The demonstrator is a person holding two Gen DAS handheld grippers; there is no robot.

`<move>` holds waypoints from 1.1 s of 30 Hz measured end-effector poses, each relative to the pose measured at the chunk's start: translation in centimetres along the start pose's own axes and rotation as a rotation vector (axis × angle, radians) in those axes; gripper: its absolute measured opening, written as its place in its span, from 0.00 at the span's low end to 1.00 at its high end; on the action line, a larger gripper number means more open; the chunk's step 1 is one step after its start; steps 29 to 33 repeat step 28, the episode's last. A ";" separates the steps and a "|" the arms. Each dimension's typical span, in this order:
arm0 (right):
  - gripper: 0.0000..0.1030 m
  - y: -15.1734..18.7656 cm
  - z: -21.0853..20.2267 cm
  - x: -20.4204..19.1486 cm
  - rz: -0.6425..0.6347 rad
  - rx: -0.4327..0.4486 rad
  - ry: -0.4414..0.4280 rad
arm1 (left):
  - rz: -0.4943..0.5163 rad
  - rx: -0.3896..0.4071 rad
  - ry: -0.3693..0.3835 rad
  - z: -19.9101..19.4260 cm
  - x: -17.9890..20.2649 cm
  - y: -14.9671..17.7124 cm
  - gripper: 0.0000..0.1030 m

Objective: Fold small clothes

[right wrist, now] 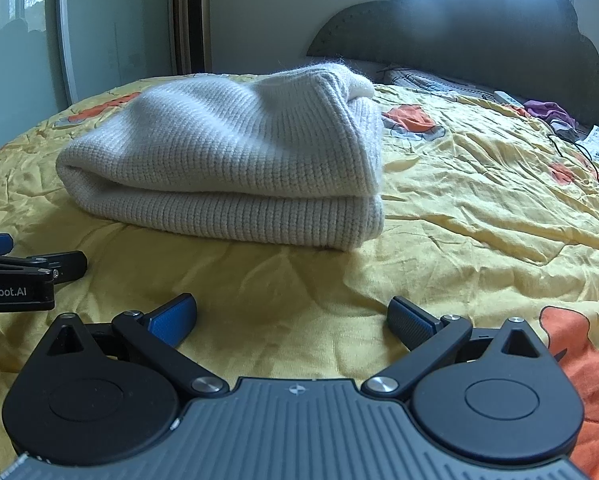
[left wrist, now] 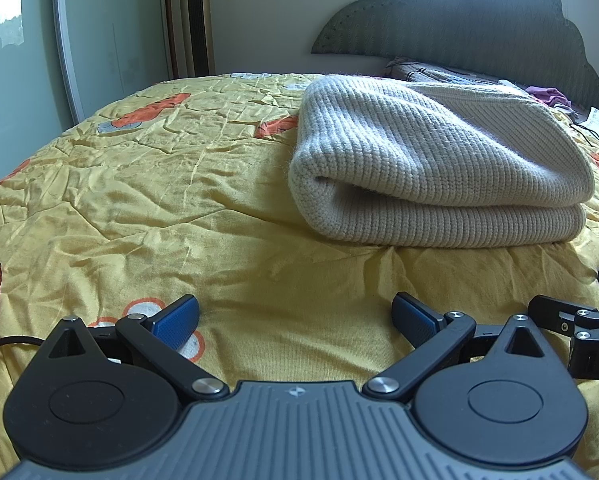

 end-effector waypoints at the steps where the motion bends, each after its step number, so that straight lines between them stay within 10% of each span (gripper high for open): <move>1: 1.00 0.0 0.0 0.0 0.004 -0.001 0.001 | 0.001 -0.001 0.000 0.0 0.0 0.0 1.00; 33: 1.00 0.1 0.0 0.0 0.014 -0.003 0.001 | -0.001 0.000 0.000 -0.1 0.0 0.0 1.00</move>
Point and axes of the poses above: each gripper's, at about its wrist camera, not at the fingertips, and z roughly the way its jaws point, x to its right, y to its underside, the point moved 7 cm from there along z, roughly the way its jaws point, and after that the axes turned 11 degrees about z, right-handed, at the moved point
